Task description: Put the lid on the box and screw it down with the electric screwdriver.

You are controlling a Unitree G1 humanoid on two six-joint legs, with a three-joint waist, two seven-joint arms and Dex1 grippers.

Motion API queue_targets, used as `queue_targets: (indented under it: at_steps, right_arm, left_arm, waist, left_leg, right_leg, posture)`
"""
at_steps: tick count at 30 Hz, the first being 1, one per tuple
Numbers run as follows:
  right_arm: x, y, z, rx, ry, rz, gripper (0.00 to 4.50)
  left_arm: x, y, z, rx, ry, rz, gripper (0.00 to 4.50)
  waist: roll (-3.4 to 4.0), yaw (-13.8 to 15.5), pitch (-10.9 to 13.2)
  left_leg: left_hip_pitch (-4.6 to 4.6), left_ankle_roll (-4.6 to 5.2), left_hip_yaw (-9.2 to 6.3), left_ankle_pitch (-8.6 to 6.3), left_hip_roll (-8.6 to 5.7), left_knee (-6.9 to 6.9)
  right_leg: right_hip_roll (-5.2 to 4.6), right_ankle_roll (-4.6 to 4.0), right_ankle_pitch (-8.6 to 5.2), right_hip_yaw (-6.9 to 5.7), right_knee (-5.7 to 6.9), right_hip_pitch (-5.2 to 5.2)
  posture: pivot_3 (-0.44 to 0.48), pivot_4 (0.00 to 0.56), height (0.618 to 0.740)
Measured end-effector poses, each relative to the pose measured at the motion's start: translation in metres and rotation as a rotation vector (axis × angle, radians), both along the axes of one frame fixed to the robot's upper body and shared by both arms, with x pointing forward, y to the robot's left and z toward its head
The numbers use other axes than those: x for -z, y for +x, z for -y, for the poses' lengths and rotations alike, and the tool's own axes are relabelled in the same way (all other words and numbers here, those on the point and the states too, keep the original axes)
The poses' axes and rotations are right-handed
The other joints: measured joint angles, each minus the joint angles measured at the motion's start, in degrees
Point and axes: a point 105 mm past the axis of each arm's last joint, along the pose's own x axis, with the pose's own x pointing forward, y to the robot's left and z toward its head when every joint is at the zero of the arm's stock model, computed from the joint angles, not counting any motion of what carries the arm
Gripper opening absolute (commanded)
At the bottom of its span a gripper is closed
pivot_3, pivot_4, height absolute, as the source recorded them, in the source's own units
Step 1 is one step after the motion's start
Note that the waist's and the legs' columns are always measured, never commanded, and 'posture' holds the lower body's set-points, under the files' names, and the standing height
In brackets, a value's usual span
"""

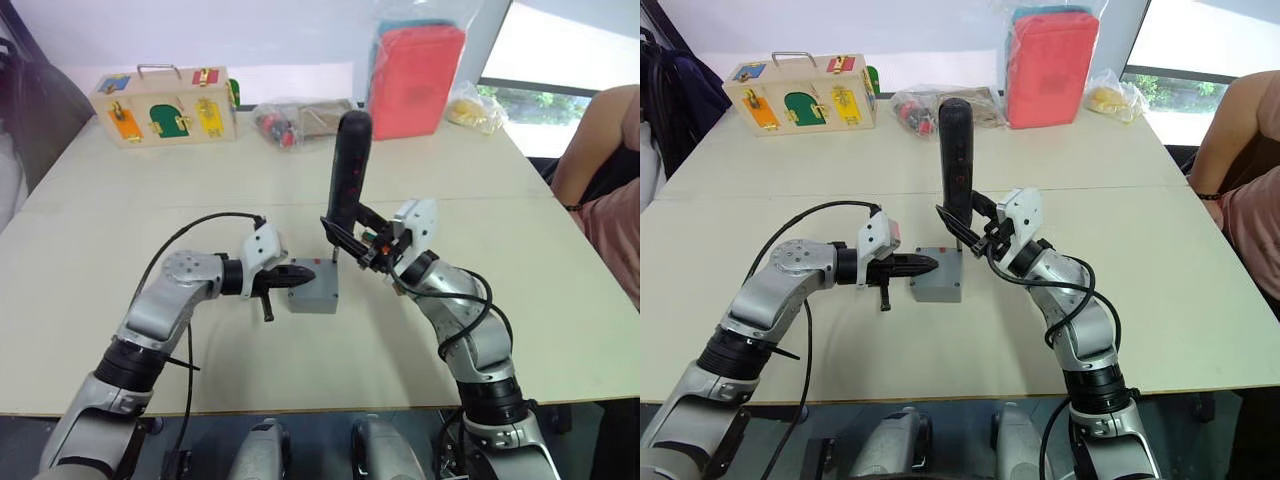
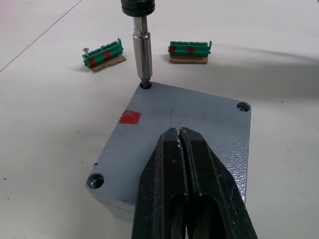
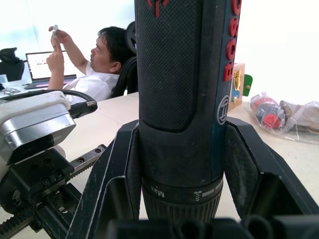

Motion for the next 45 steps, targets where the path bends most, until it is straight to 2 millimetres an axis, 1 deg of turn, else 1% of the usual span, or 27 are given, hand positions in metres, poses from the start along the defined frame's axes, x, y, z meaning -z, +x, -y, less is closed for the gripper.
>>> queue_targets:
  at_steps: [4, 12, 16, 18, 20, 27, 30, 45]
  right_arm:
    - [0.005, 0.002, -0.001, 0.011, -0.018, -0.032, 1.74]
    - [0.011, 0.002, -0.004, 0.030, -0.064, -0.044, 1.74]
    - [0.014, 0.002, -0.003, 0.041, -0.068, -0.051, 1.74]
    - [0.015, 0.003, -0.003, 0.045, -0.070, -0.060, 1.74]
    - [0.016, 0.003, -0.002, 0.049, -0.072, -0.068, 1.74]
    - [0.020, 0.005, -0.002, 0.061, -0.076, -0.097, 1.74]
    - [0.021, 0.005, -0.002, 0.064, -0.078, -0.104, 1.74]
    - [0.021, 0.005, -0.002, 0.063, -0.078, -0.104, 1.74]
  left_arm:
    - [0.003, 0.000, -0.001, -0.004, 0.011, -0.005, 0.00]
    - [0.009, -0.002, -0.003, -0.011, 0.017, -0.019, 0.00]
    - [0.011, -0.002, -0.003, -0.014, 0.022, -0.021, 0.00]
    - [0.012, -0.002, -0.003, -0.015, 0.028, -0.022, 0.00]
    - [0.012, -0.002, -0.004, -0.017, 0.033, -0.020, 0.00]
    - [0.014, -0.002, -0.004, -0.017, 0.039, -0.027, 0.00]
    - [0.015, -0.002, -0.005, -0.019, 0.044, -0.028, 0.00]
    - [0.017, -0.003, -0.005, -0.014, 0.049, -0.018, 0.00]
  waist:
    - [-0.04, -0.04, -0.13]
    - [-0.27, -0.01, -1.04]
    - [-0.35, 0.01, -1.17]
    - [-0.35, 0.04, -1.17]
    - [-0.41, 0.03, -1.29]
    - [-0.55, 0.03, -1.92]
    - [-0.59, 0.04, -2.12]
    - [-0.61, 0.06, -2.16]
  left_leg:
    - [0.72, 0.12, -0.01, -0.07, 0.02, -0.17]
    - [0.83, 0.18, -0.08, -0.11, 0.05, -0.23]
    - [1.11, 0.25, -0.11, -0.16, 0.06, -0.31]
    - [1.53, 0.27, -0.12, -0.18, 0.07, -0.47]
    - [1.71, 0.27, -0.12, -0.18, 0.07, -0.69]
    - [1.79, 0.27, -0.16, -0.18, 0.08, -0.92]
    - [1.81, 0.27, -0.17, -0.18, 0.08, -0.96]
    - [1.82, 0.27, -0.19, -0.18, 0.11, -1.03]
  right_leg:
    - [0.03, -0.08, -0.11, -0.03, -0.22, 0.75]
    - [0.04, -0.10, -0.13, -0.07, -0.33, 0.89]
    - [0.04, -0.12, -0.15, -0.06, -0.44, 1.18]
    - [0.04, -0.13, -0.17, -0.06, -0.63, 1.58]
    - [0.02, -0.25, -0.24, -0.06, -0.78, 1.74]
    - [0.01, -0.23, -0.23, -0.06, -0.83, 1.73]
    - [0.01, -0.38, -0.32, -0.06, -0.84, 1.74]
    - [-0.02, -0.42, -0.34, -0.06, -0.91, 1.74]
  posture:
    - [0.000, 0.150, 0.730]
    - [0.000, 0.150, 0.730]
    - [0.000, 0.150, 0.730]
    - [0.000, 0.150, 0.730]
    - [0.000, 0.150, 0.730]
    - [0.000, 0.150, 0.730]
    - [0.000, 0.150, 0.730]
    - [0.000, 0.150, 0.730]
